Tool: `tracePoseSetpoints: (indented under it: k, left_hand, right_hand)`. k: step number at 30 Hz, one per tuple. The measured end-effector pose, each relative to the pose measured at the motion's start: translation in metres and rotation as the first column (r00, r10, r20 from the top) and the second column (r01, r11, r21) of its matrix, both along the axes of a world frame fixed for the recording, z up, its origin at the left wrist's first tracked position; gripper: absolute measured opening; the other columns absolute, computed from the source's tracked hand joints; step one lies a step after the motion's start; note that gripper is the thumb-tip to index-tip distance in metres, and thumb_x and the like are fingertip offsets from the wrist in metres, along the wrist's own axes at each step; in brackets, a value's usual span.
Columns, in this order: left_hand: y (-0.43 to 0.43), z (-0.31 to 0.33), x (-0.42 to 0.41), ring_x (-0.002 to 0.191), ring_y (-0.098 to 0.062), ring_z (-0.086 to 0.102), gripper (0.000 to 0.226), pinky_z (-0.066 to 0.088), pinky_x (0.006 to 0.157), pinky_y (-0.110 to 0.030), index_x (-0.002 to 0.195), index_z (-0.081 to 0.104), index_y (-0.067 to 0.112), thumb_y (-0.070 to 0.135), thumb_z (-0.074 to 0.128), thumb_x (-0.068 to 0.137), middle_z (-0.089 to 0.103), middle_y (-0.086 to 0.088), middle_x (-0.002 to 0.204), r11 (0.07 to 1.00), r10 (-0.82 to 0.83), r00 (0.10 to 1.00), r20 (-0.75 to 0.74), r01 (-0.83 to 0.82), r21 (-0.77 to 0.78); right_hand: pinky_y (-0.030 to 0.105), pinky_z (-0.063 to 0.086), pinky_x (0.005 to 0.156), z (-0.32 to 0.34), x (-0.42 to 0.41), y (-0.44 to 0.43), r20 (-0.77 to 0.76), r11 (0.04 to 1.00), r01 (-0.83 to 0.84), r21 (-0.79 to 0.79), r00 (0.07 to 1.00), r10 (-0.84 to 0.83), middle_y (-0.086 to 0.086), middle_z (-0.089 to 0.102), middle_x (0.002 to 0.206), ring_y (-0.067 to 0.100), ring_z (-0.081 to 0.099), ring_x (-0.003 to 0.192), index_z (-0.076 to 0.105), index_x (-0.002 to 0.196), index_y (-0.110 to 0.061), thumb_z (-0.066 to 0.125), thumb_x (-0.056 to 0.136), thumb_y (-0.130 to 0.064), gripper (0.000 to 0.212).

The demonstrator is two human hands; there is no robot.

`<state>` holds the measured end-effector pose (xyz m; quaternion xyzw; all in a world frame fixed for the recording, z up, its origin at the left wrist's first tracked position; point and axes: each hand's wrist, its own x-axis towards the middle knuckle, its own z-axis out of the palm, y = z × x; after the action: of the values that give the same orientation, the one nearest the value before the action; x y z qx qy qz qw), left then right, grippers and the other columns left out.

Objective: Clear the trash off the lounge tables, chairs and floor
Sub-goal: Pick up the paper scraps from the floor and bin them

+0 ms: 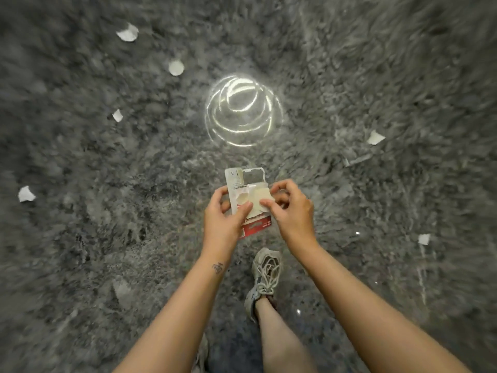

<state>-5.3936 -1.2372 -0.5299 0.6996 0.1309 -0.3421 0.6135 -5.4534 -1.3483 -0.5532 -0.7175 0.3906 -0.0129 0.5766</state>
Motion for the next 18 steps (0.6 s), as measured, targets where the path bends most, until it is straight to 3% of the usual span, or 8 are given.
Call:
tracePoseSetpoints:
  k: [3, 7, 11, 15, 18]
  left_hand:
    - [-0.049, 0.020, -0.009, 0.083, -0.005, 0.067, 0.034, 0.054, 0.066, -0.019, 0.100, 0.054, 0.019, -0.005, 0.066, 0.079, 0.066, -0.004, 0.099, 0.993, -0.114, 0.993, 0.036, 0.115, -0.036]
    - [-0.107, 0.034, -0.031, 0.091, -0.010, 0.066, 0.034, 0.054, 0.074, -0.022, 0.095, 0.055, 0.025, 0.000, 0.069, 0.078, 0.067, -0.001, 0.100, 0.955, -0.291, 0.953, 0.088, 0.294, -0.024]
    - [-0.151, 0.036, -0.057, 0.088, -0.010, 0.067, 0.031, 0.053, 0.068, -0.020, 0.095, 0.056, 0.022, 0.001, 0.071, 0.077, 0.068, -0.001, 0.097, 0.907, -0.415, 0.906, 0.078, 0.419, -0.033]
    - [-0.184, 0.031, -0.082, 0.093, -0.022, 0.067, 0.032, 0.057, 0.074, -0.038, 0.102, 0.056, 0.017, 0.003, 0.071, 0.077, 0.067, -0.010, 0.102, 0.852, -0.522, 0.853, 0.025, 0.522, -0.031]
    - [-0.209, 0.026, -0.098, 0.090, -0.020, 0.067, 0.032, 0.056, 0.076, -0.036, 0.107, 0.056, 0.013, 0.000, 0.068, 0.080, 0.068, -0.009, 0.101, 0.812, -0.584, 0.812, 0.009, 0.584, -0.002]
  right_hand:
    - [0.026, 0.048, 0.060, 0.022, -0.019, -0.035, -0.009, 0.992, 0.120, -0.046, 0.993, -0.121, -0.009, 0.060, 0.066, 0.006, 0.058, 0.062, 0.055, 0.083, -0.017, 0.073, 0.076, -0.014, 0.020]
    - [0.015, 0.042, 0.057, 0.040, -0.052, -0.077, 0.008, 0.942, 0.315, -0.119, 0.949, -0.316, -0.010, 0.055, 0.066, 0.002, 0.050, 0.058, 0.055, 0.076, -0.022, 0.078, 0.071, -0.019, 0.024]
    - [0.024, 0.047, 0.058, 0.043, -0.088, -0.106, 0.004, 0.882, 0.457, -0.116, 0.888, -0.460, -0.010, 0.057, 0.064, 0.002, 0.051, 0.057, 0.054, 0.070, -0.024, 0.077, 0.072, -0.018, 0.023]
    - [0.019, 0.046, 0.055, 0.038, -0.120, -0.122, 0.015, 0.830, 0.546, -0.111, 0.836, -0.548, -0.011, 0.058, 0.066, 0.000, 0.053, 0.058, 0.052, 0.071, -0.030, 0.073, 0.077, -0.013, 0.028]
    - [0.011, 0.044, 0.053, 0.031, -0.142, -0.136, 0.017, 0.801, 0.591, -0.095, 0.806, -0.592, -0.011, 0.059, 0.067, -0.002, 0.056, 0.060, 0.053, 0.074, -0.031, 0.070, 0.081, -0.014, 0.025]
